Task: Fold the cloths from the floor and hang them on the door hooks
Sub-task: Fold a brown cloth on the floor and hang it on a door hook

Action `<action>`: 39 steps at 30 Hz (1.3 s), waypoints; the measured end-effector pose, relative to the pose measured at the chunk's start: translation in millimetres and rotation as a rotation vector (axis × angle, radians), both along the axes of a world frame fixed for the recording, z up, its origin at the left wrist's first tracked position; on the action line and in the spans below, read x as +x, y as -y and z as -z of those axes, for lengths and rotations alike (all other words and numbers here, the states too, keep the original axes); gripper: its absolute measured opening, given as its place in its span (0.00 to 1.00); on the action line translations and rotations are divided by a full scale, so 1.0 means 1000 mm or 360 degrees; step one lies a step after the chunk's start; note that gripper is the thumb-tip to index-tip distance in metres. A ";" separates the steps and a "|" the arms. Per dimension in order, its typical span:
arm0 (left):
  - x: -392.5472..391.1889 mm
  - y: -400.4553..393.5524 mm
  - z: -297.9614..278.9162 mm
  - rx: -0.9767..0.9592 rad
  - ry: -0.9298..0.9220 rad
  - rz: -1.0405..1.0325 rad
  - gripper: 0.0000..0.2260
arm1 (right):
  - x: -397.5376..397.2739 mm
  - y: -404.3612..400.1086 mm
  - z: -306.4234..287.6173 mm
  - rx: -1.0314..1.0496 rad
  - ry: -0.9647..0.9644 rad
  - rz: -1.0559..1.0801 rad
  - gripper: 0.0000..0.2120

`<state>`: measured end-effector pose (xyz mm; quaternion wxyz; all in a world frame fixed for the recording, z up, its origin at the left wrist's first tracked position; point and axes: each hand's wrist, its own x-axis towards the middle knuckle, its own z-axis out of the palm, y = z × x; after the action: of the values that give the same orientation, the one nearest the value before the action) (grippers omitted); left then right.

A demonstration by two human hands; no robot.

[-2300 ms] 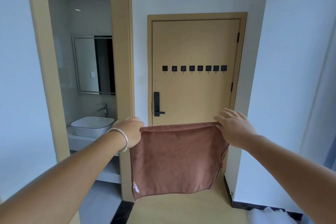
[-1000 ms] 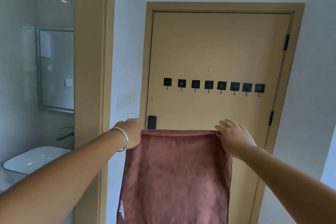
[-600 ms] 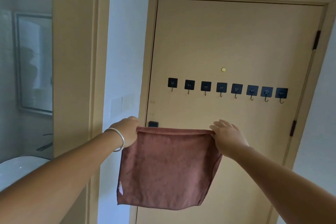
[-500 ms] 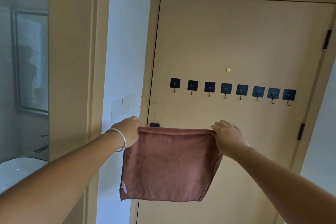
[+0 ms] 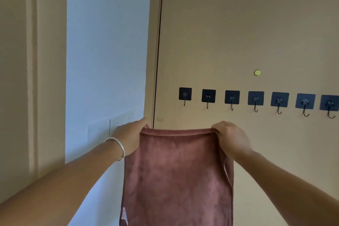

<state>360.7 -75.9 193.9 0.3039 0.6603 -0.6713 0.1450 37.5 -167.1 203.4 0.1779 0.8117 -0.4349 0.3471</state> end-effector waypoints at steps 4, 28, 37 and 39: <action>0.008 0.044 -0.012 -0.0068 0.0107 0.0247 0.25 | 0.011 0.045 -0.009 -0.0017 -0.0077 -0.0041 0.12; -0.017 0.265 -0.079 -0.0073 0.0495 -0.0039 0.13 | 0.106 0.184 -0.072 0.0009 -0.0363 0.0481 0.18; -0.015 0.299 -0.019 -0.0029 0.0118 0.0062 0.26 | 0.125 0.228 -0.006 0.0124 -0.0370 0.0513 0.23; -0.012 0.305 -0.010 -0.0103 0.0140 0.0056 0.29 | 0.130 0.235 0.009 0.0155 -0.0331 0.0512 0.24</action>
<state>348.5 -381.0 204.1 0.2978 0.6311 -0.6906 0.1902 167.2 -402.2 194.5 0.2355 0.7708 -0.5546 0.2069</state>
